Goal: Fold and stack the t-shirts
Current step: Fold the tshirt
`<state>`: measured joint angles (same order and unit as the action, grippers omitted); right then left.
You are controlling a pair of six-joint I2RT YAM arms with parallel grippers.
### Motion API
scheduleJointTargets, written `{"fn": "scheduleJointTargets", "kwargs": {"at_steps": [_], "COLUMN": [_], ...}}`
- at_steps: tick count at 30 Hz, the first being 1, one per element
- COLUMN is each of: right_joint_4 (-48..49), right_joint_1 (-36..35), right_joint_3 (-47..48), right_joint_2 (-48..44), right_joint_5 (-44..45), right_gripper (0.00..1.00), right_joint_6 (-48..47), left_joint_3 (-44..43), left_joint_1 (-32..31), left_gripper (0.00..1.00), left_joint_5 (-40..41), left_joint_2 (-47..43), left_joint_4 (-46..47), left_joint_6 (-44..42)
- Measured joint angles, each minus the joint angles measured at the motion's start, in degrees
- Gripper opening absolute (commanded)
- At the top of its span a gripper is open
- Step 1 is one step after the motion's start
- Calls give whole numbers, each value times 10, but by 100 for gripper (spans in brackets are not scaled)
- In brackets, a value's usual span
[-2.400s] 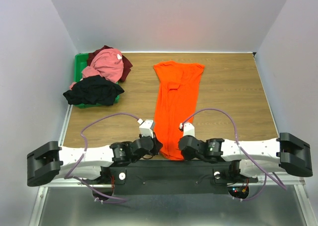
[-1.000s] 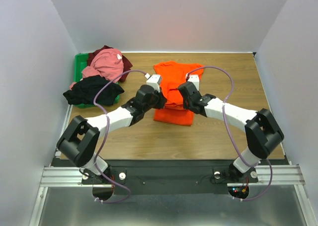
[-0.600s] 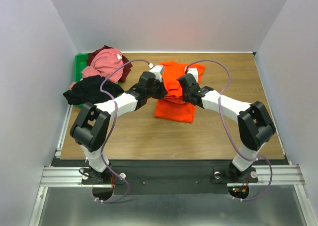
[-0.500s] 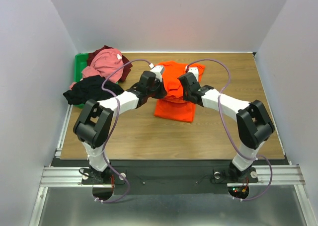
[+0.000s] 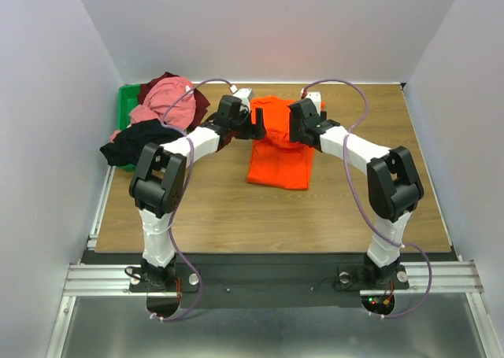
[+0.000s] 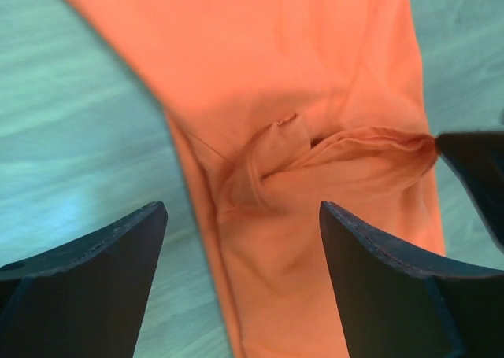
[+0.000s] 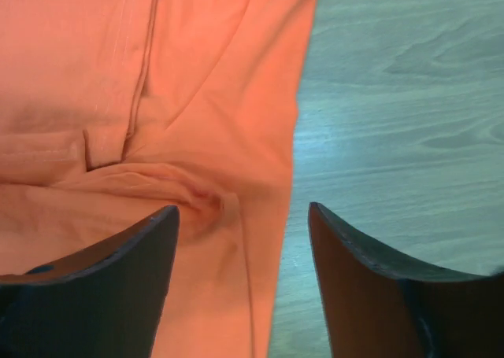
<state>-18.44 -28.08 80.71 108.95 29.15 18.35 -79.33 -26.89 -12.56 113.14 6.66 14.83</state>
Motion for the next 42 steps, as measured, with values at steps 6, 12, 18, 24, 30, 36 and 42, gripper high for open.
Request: {"fn": "scheduleJointTargets", "kwargs": {"at_steps": [6, 12, 18, 24, 30, 36, 42], "right_joint_4": [-3, 1, 22, 35, 83, 104, 125], "right_joint_1": [2, 2, 2, 2, 1, 1, 2], "right_joint_3": [-25, -48, -142, -272, -317, -343, -348], "right_joint_2": [-53, -66, -75, -159, -185, -185, -181], "right_joint_5": [2, -62, -101, -132, -149, -162, -173], "right_gripper": [82, 82, 82, 82, 81, 76, 59], "right_joint_6": [-3, -4, 13, 40, 59, 70, 75], "left_joint_3": [54, 154, 226, 251, 274, 284, 302], "left_joint_1": [3, -7, -16, -17, -20, -23, -25], "left_gripper": [93, 93, 90, 86, 84, 81, 80], "left_joint_5": [33, 34, 48, 54, 55, 60, 67], "left_joint_2": [-67, -117, -116, -116, -116, -117, -122], "left_joint_4": [35, 80, 87, 110, 124, 135, 155], "left_joint_6": [1, 2, 3, 5, 8, 9, 9]}}
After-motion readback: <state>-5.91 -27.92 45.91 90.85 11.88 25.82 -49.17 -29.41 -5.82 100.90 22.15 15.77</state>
